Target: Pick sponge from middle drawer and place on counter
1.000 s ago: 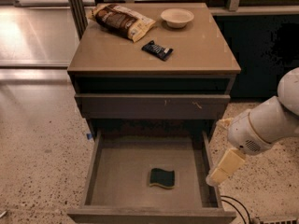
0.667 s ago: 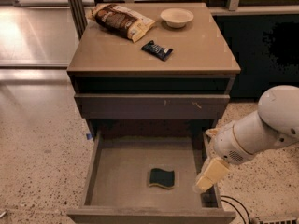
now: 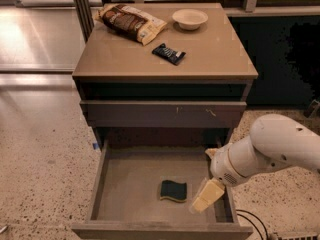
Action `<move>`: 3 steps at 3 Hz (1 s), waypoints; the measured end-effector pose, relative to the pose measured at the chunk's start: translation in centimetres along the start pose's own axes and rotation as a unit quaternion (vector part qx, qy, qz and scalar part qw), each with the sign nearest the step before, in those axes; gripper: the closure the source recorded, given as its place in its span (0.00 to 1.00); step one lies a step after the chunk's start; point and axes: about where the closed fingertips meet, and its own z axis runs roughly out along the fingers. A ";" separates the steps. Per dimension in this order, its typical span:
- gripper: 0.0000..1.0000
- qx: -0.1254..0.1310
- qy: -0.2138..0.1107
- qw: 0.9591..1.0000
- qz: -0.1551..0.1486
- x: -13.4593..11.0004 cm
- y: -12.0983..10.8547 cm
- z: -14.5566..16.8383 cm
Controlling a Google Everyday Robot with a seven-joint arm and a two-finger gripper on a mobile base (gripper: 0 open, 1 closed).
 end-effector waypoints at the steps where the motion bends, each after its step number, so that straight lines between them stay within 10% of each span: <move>1: 0.00 -0.002 0.009 1.000 -0.005 0.1 0.3 0.4; 3: 0.00 -0.020 0.009 1.000 -0.009 2.6 -2.2 8.4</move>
Offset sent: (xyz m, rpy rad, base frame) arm 0.0090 0.0064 -0.0865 -0.0146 0.0507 0.0052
